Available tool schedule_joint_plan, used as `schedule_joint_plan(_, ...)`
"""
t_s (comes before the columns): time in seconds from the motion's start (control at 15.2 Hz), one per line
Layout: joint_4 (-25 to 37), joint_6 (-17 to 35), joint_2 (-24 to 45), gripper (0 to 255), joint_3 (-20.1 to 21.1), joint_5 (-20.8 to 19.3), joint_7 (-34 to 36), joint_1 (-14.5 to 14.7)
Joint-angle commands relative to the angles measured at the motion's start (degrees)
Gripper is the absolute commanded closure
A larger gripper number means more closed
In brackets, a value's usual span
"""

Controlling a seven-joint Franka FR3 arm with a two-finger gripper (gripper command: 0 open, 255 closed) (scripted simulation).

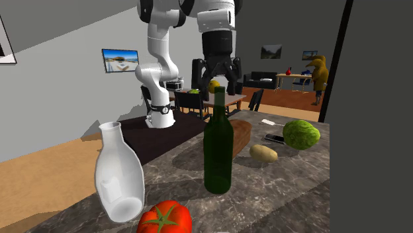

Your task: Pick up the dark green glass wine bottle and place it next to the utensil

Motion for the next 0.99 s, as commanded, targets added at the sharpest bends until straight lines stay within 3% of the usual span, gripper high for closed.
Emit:
schedule_joint_plan(0.0,-0.17,0.27,0.06,0,0.01,0.01,0.00,0.01)
schedule_joint_plan(0.33,-0.17,0.26,0.05,0,0.01,0.01,0.00,0.01)
schedule_joint_plan(0.4,-0.17,0.26,0.05,255,0.01,0.01,0.00,0.01)
schedule_joint_plan(0.92,-0.22,0.27,0.02,255,0.01,0.01,0.00,0.01)
